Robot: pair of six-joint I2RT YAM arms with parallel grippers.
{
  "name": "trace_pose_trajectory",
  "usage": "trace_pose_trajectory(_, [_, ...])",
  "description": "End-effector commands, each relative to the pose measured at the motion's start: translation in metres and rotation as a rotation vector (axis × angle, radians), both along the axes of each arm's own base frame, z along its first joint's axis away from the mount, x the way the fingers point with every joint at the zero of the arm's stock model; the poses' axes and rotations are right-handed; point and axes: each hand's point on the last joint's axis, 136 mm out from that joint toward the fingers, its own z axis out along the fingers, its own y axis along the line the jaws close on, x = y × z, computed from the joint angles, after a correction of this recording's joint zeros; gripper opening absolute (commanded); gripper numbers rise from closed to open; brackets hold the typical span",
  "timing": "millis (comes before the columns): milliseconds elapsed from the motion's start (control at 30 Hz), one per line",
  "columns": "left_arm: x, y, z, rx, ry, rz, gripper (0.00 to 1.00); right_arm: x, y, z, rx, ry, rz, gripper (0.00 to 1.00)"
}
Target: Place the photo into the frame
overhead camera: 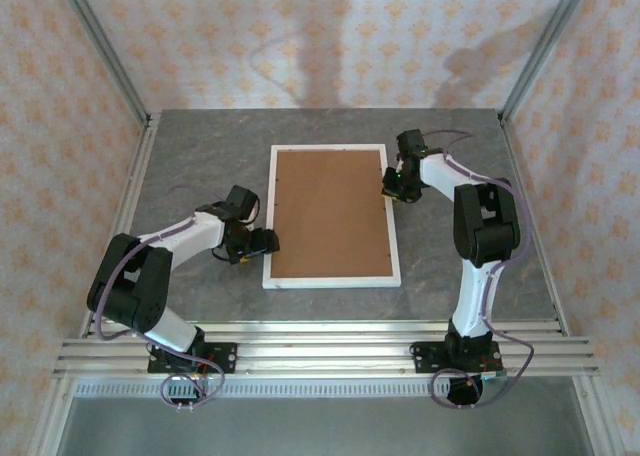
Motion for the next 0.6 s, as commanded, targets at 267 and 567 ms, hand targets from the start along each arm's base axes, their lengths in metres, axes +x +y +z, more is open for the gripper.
trace_pose_trajectory(267, [-0.032, -0.001, -0.057, 0.123, 0.192, -0.105, 0.75, -0.044, 0.003, -0.064, -0.046, 0.188, -0.041, 0.15])
trace_pose_trajectory(567, [-0.029, -0.004, -0.060, 0.130, 0.218, -0.125, 0.75, -0.044, 0.002, -0.061, -0.049, 0.180, -0.043, 0.14])
